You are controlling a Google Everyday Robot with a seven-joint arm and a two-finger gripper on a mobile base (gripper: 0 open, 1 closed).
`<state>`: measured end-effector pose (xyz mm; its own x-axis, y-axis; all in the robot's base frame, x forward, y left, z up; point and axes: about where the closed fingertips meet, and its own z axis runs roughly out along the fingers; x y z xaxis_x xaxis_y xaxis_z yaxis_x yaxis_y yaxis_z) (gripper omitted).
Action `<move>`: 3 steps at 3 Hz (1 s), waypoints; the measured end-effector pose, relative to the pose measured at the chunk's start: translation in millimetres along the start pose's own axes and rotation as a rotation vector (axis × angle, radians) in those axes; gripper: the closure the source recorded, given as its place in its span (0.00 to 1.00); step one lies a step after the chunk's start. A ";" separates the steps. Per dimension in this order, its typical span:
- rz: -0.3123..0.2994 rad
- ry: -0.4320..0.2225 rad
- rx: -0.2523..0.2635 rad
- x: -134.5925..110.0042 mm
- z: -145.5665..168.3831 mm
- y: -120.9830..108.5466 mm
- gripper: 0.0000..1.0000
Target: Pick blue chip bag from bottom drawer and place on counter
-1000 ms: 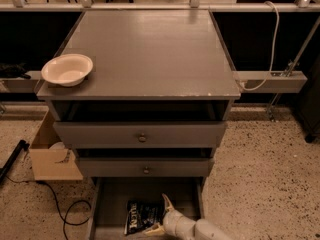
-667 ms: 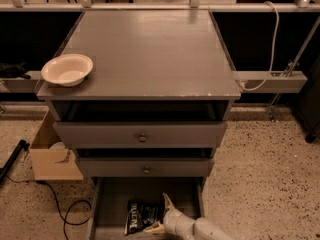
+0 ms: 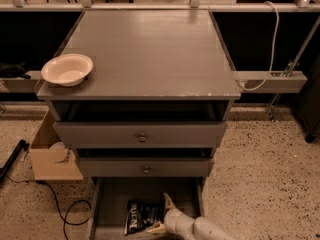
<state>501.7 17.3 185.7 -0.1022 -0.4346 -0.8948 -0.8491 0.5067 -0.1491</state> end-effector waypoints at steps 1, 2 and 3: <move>-0.008 0.006 -0.002 3.6 0.3 0.9 0.00; -0.030 0.065 -0.028 24.9 -0.1 14.5 0.00; -0.027 0.062 -0.034 22.4 2.1 14.8 0.00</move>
Offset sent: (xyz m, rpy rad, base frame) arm -0.0206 -0.0121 -0.0263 -0.0623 0.0119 0.0165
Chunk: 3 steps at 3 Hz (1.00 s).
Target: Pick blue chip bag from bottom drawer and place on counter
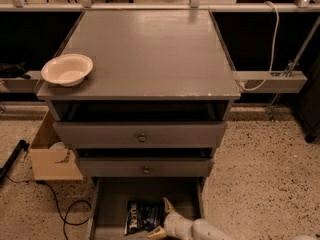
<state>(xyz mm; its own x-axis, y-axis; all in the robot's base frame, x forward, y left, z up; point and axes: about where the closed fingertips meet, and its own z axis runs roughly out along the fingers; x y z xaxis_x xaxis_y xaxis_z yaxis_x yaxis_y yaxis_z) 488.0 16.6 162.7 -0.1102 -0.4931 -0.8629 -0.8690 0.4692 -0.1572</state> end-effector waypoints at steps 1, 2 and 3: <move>-0.011 0.000 -0.009 -7.0 9.1 -1.4 0.00; -0.022 0.008 -0.019 -9.0 19.6 -2.5 0.00; -0.028 0.030 -0.027 15.2 20.6 15.6 0.00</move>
Offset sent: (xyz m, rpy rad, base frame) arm 0.0211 0.0240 -0.0051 -0.0328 -0.0041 0.0363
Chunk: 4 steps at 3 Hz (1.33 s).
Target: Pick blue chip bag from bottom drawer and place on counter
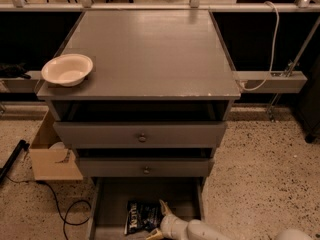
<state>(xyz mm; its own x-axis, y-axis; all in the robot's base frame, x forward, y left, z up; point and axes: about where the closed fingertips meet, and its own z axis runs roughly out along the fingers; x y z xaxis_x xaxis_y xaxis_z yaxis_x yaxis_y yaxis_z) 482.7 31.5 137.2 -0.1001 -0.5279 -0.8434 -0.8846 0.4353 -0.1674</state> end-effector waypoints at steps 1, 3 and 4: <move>0.000 0.000 0.000 0.0 0.0 0.0 0.00; 0.000 0.000 0.000 0.0 0.0 0.1 0.42; 0.000 0.000 0.000 0.0 0.0 0.1 0.66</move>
Offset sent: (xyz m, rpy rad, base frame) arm 0.0000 0.0000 0.0000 0.0000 0.0000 0.0000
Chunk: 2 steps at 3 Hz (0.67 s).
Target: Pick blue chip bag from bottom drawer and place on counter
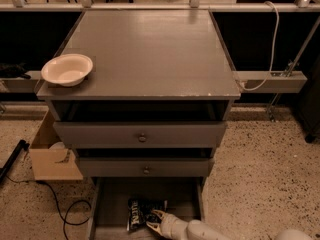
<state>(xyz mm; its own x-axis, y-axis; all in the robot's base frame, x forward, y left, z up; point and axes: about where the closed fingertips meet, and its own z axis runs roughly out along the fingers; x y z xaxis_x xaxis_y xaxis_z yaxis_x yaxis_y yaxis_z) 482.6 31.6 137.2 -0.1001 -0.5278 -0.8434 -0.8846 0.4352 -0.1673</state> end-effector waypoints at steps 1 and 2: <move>0.000 0.000 0.000 0.0 0.0 0.0 0.89; 0.001 0.002 0.000 -1.3 -2.8 -2.5 1.00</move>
Offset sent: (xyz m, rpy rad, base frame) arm 0.0000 0.0000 0.0000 0.0000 0.0000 0.0000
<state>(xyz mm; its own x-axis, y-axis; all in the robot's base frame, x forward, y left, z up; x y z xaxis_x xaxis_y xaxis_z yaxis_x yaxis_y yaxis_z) 483.7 29.2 140.1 -0.1023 -0.5286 -0.8427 -0.8846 0.4358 -0.1659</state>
